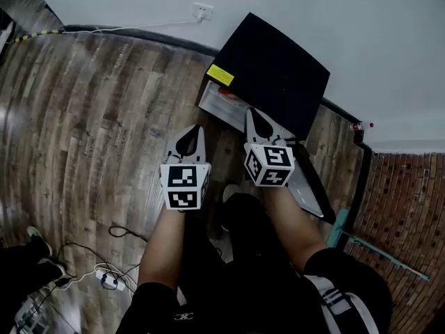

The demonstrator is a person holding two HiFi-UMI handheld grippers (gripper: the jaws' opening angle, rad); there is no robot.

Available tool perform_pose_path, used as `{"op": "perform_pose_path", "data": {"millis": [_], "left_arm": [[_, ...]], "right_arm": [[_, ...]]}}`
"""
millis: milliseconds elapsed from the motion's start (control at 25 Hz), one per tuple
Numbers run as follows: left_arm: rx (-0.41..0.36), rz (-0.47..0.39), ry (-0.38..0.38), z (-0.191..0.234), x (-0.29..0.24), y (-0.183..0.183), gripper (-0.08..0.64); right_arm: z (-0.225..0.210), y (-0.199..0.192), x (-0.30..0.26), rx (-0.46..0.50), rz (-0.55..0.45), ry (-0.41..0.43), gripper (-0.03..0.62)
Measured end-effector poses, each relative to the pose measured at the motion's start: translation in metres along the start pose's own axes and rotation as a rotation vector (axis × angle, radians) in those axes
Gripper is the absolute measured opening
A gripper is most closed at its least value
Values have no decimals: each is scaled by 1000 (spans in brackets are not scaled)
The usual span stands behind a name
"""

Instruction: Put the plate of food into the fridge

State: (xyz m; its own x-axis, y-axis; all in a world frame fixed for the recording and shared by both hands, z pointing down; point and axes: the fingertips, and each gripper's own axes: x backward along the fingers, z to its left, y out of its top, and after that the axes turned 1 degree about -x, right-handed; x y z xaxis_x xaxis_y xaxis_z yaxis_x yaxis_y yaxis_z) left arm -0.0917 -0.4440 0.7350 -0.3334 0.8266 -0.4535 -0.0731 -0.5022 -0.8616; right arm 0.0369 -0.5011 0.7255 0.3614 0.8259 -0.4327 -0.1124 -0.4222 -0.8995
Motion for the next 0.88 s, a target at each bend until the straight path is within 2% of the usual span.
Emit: {"op": "perform_pose_path", "data": {"millis": [80,320,440,600,880], "left_arm": [[22,-8,7,-12,32,49,-6],[-49,-42,19,-63,118,207,-6],[-59,-75,11,-91,154,277,-6],[-85,-101,5,-125,190,336,-6],[-146,-202,17,-156,229,405,-5]], "right_arm": [[11,48,30,-4,-13,11,14],[23,205,125,-40,-80,22,14],[24,274,169,-73,-114,31,14],[42,333,217,-68,-149,73,14],[50,410,260,-71,-282,100,14]]}}
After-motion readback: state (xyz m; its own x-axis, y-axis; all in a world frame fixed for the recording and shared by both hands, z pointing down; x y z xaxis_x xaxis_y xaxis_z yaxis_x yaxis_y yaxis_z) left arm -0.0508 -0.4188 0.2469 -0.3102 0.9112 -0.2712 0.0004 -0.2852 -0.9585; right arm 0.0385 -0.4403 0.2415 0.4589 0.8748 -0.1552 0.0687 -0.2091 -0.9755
